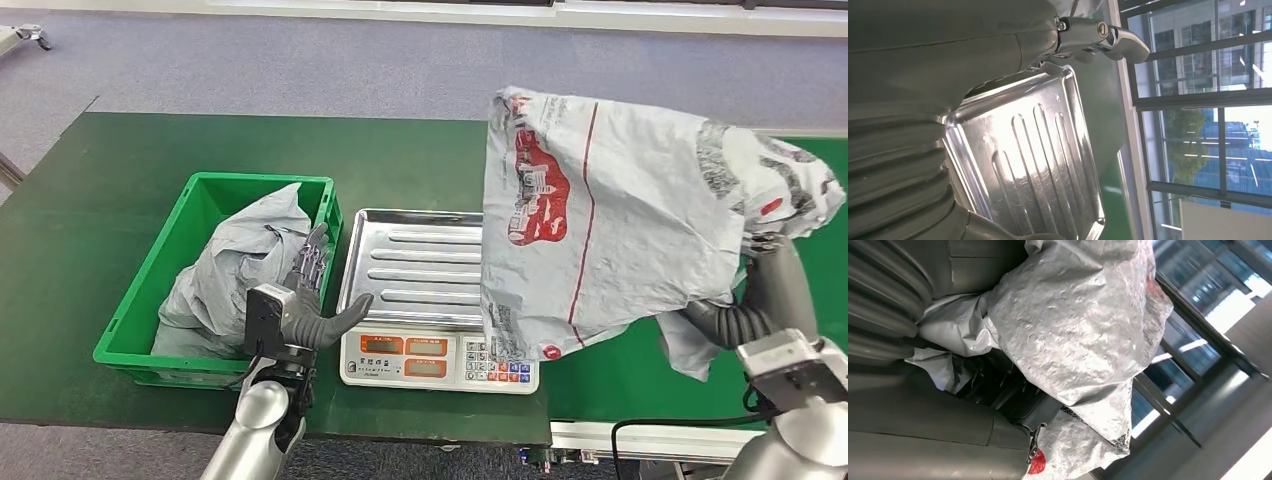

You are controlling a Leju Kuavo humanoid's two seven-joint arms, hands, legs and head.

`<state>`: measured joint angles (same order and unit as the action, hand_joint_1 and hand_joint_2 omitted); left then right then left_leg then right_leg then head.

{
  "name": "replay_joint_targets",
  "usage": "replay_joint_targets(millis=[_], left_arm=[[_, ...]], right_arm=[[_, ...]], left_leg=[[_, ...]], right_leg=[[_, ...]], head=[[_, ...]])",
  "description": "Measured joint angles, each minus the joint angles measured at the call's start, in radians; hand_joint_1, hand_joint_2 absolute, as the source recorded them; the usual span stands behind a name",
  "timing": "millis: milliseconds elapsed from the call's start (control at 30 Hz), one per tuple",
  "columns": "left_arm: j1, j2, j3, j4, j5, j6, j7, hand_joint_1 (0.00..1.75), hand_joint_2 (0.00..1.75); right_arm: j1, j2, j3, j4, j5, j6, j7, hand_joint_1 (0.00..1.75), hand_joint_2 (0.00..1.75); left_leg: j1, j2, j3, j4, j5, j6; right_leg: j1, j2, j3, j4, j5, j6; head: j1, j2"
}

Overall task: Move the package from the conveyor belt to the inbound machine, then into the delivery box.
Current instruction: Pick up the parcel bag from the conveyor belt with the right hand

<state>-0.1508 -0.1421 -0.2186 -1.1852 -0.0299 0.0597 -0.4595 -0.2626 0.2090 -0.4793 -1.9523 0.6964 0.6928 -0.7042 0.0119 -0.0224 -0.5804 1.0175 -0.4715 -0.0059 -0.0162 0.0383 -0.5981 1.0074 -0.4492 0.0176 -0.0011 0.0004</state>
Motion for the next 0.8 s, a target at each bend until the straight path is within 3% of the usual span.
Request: replay_joint_targets(millis=[267, 467, 667, 800], left_arm=[[-0.012, -0.006, 0.0, 0.005, 0.023, 0.046, -0.031, 0.0, 1.75], [-0.024, -0.012, 0.0, 0.002, 0.04, 0.091, -0.053, 0.0, 1.75], [-0.019, -0.013, 0.003, -0.02, 0.073, 0.122, -0.065, 0.0, 1.75], [-0.007, -0.012, 0.008, -0.041, 0.102, 0.12, -0.057, 0.0, 1.75]], right_arm=[[0.027, 0.054, 0.018, -0.238, 0.004, 0.0, 0.0, 1.75, 1.75], [0.036, 0.073, 0.027, -0.267, 0.003, 0.0, 0.003, 1.75, 1.75], [0.038, 0.072, 0.027, -0.118, -0.03, 0.0, 0.015, 1.75, 1.75], [0.021, 0.013, 0.058, 0.087, -0.098, 0.0, 0.163, 1.75, 1.75]], left_leg=[[0.0, 0.001, 0.0, 0.0, 0.0, 0.0], [0.0, 0.002, 0.0, 0.0, 0.0, 0.0], [0.0, 0.003, 0.0, 0.0, 0.0, 0.0], [0.0, 0.004, 0.0, 0.0, 0.0, 0.0]], right_leg=[[0.0, 0.001, -0.001, 0.0, 0.0, 0.0], [0.0, 0.002, 0.0, 0.0, 0.0, 0.0], [0.0, 0.003, 0.0, 0.0, 0.001, 0.0], [0.0, 0.005, 0.0, 0.0, 0.001, 0.0]], head=[[0.0, 0.0], [0.0, 0.0], [0.0, 0.0], [0.0, 0.0]])
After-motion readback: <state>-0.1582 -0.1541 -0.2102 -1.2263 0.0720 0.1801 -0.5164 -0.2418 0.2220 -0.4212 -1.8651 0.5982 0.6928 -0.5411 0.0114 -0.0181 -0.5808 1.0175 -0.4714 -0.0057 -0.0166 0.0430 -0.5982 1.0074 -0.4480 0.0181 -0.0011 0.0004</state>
